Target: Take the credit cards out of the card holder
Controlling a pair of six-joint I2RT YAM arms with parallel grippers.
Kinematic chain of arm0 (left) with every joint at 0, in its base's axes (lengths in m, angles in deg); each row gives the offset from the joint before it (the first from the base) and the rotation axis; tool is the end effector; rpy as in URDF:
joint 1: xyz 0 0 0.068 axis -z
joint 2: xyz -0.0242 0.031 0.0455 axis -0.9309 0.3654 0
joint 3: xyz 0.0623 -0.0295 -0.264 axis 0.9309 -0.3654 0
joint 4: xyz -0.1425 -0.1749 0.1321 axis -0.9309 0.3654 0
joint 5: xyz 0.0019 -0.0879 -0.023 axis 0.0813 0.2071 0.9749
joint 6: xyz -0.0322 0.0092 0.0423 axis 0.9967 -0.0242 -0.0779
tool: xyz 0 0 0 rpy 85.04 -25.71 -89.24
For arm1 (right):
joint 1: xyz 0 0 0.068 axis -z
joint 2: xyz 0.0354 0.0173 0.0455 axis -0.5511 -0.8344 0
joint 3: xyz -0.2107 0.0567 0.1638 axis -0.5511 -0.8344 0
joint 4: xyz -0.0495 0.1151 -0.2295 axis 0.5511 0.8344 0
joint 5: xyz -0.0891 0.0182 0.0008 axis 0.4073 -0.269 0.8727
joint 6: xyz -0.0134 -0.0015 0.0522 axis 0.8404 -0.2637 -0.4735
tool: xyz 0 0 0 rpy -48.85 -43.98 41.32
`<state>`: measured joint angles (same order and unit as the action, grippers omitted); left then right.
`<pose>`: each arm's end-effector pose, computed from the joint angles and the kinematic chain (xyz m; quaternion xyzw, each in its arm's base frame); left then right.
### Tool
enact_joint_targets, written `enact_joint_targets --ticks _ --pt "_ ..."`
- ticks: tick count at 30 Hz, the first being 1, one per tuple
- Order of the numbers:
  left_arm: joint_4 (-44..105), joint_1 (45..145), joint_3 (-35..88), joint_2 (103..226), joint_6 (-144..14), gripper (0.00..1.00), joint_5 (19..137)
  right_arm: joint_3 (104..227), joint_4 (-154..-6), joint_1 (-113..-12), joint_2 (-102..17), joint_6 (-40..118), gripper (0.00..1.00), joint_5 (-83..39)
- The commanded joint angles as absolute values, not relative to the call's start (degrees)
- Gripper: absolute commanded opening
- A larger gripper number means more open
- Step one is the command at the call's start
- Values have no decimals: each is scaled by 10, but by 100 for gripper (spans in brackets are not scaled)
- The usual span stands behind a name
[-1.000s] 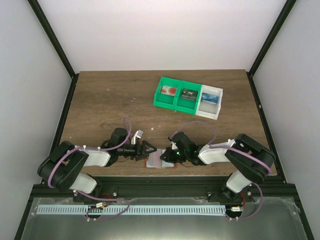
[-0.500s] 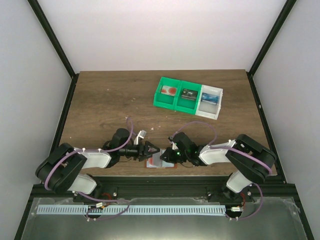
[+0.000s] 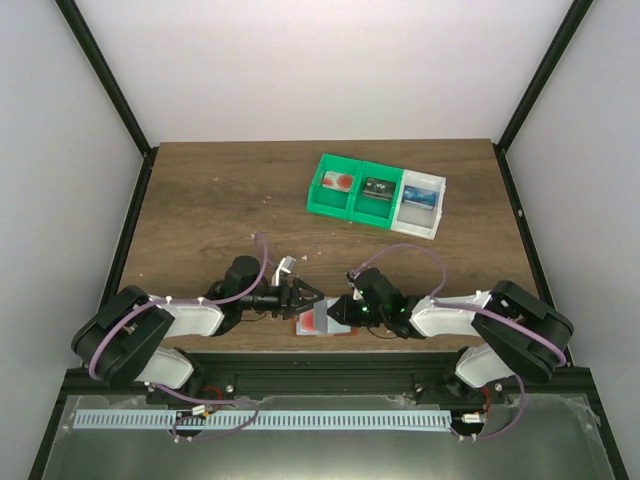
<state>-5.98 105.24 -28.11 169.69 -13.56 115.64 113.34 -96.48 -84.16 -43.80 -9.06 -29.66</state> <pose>0.1700 -0.1587 0.1414 0.0316 0.8022 -0.5921 0.0696 0.1454 0.1928 0.1225 -0.0217 0.9106 0.3886 0.1391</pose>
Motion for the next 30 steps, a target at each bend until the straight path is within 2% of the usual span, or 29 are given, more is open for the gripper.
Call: enact_joint_targets --ticks 1,8,19,30 --pt "-122 1064 -272 1720 -118 81 1157 1132 -973 -844 -435 -94 12 -282" --pt "-151 1082 -259 1744 -101 81 1156 1126 -936 -844 -385 -95 12 -245" --pt "-157 1095 -232 1777 -102 80 1155 1076 -858 -843 -187 -109 17 -140" --pt "-187 1109 -233 1809 -95 80 1149 1084 -825 -843 -133 -105 17 -130"
